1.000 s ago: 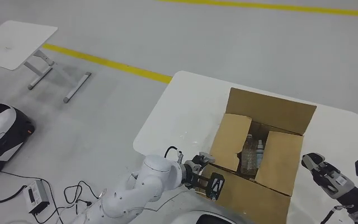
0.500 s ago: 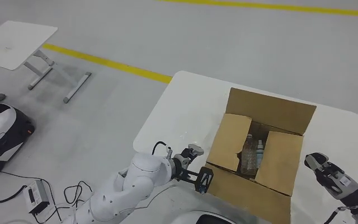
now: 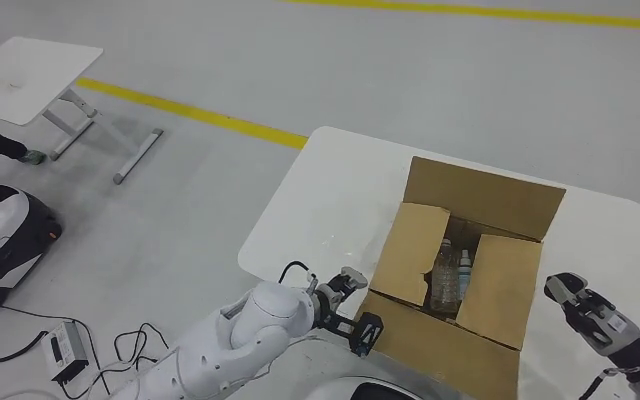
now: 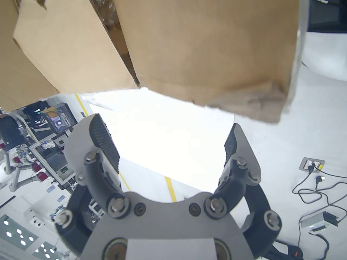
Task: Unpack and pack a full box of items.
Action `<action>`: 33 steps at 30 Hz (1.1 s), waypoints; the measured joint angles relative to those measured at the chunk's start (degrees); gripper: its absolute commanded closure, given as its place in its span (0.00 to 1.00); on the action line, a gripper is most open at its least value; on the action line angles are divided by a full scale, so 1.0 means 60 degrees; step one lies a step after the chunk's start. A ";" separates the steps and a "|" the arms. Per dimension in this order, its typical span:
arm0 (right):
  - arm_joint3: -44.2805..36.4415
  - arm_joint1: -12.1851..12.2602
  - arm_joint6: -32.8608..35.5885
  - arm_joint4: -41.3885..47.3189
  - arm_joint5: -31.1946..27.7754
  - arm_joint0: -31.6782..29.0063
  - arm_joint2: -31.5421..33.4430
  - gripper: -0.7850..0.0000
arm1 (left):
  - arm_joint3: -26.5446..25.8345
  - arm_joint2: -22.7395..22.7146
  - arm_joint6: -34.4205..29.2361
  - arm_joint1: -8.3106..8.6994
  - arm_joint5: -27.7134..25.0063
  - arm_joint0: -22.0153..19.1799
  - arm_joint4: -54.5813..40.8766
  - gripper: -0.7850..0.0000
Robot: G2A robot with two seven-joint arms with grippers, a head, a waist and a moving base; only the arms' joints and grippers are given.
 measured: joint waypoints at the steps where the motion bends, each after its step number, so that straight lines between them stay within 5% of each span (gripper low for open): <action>1: 0.0007 0.0003 0.0007 0.0003 0.0003 0.0001 0.0004 1.00 | 0.0015 0.0077 0.0037 -0.0031 0.0094 -0.0078 -0.0074 0.00; 17: -0.0107 0.0047 0.0012 0.0077 0.0119 0.0012 0.0154 1.00 | 0.0374 -0.0127 -0.0796 -0.0583 0.1720 -0.1855 -0.3402 0.00; 33: -0.0269 0.0099 -0.0279 0.0490 0.0432 -0.0070 0.1105 1.00 | 0.1996 0.1167 -0.2458 -0.1281 0.3563 -0.3914 -0.5299 0.00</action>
